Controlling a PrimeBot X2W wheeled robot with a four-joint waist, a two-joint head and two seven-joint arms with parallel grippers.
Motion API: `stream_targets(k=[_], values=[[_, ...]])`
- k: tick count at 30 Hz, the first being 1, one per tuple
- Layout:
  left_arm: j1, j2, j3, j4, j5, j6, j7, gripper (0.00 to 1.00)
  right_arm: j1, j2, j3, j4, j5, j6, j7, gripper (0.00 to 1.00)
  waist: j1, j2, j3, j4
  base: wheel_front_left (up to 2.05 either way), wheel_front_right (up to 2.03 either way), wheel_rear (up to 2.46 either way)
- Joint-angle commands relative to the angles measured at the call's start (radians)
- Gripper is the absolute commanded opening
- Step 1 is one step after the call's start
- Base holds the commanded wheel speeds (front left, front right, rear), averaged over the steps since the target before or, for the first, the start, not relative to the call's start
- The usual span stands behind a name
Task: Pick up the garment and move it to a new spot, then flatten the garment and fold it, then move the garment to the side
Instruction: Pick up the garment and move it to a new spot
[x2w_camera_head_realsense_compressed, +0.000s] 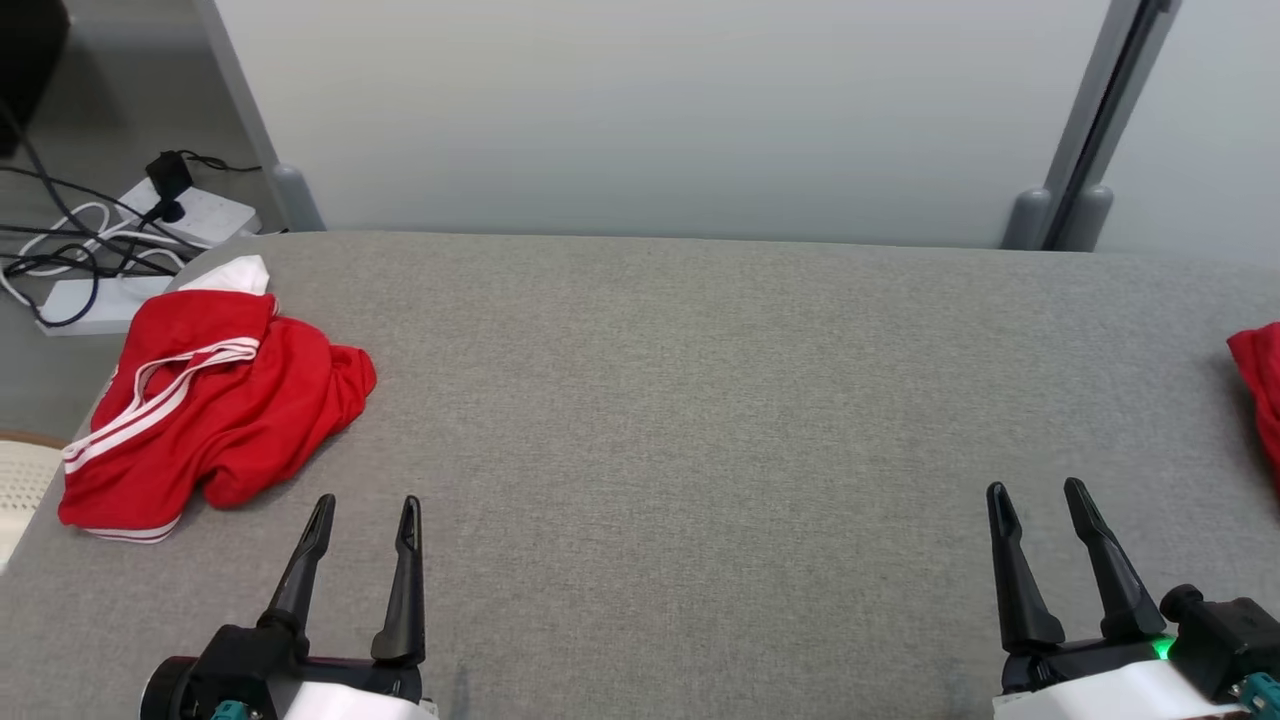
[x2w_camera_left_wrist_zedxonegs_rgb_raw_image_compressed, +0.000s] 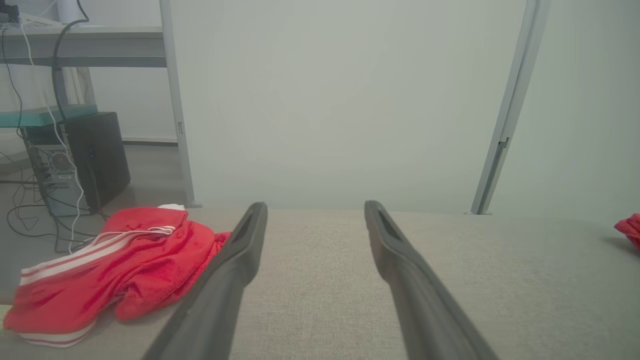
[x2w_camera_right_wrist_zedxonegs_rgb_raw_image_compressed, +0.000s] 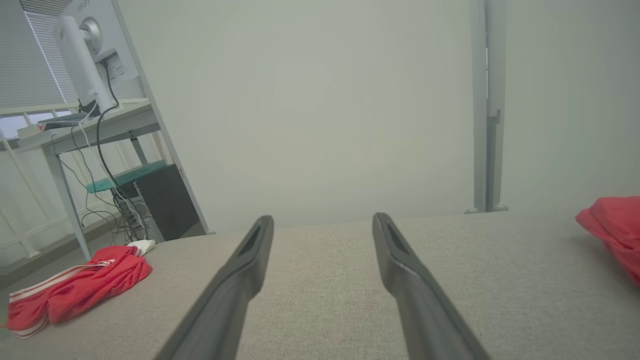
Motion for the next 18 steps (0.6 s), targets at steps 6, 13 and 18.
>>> stream_targets(k=[6,13,18], values=[[-0.042,0.003,0.034,-0.041,-0.009,0.01,-0.006,1.0,-0.031,-0.009,0.036,-0.031,-0.01,0.0,-0.01,1.0,0.0,-0.0001,0.014,0.078,0.0,0.0,0.0],[-0.047,0.003,0.04,-0.05,-0.018,0.009,-0.006,1.0,-0.039,-0.009,0.051,-0.033,-0.013,0.0,-0.01,1.0,0.0,-0.0001,0.022,0.163,0.0,0.0,0.0],[-0.047,0.003,0.039,-0.055,-0.022,0.011,-0.006,1.0,-0.039,-0.009,0.052,-0.035,-0.014,0.0,-0.01,1.0,0.0,-0.0001,0.024,0.227,0.0,0.0,0.0]])
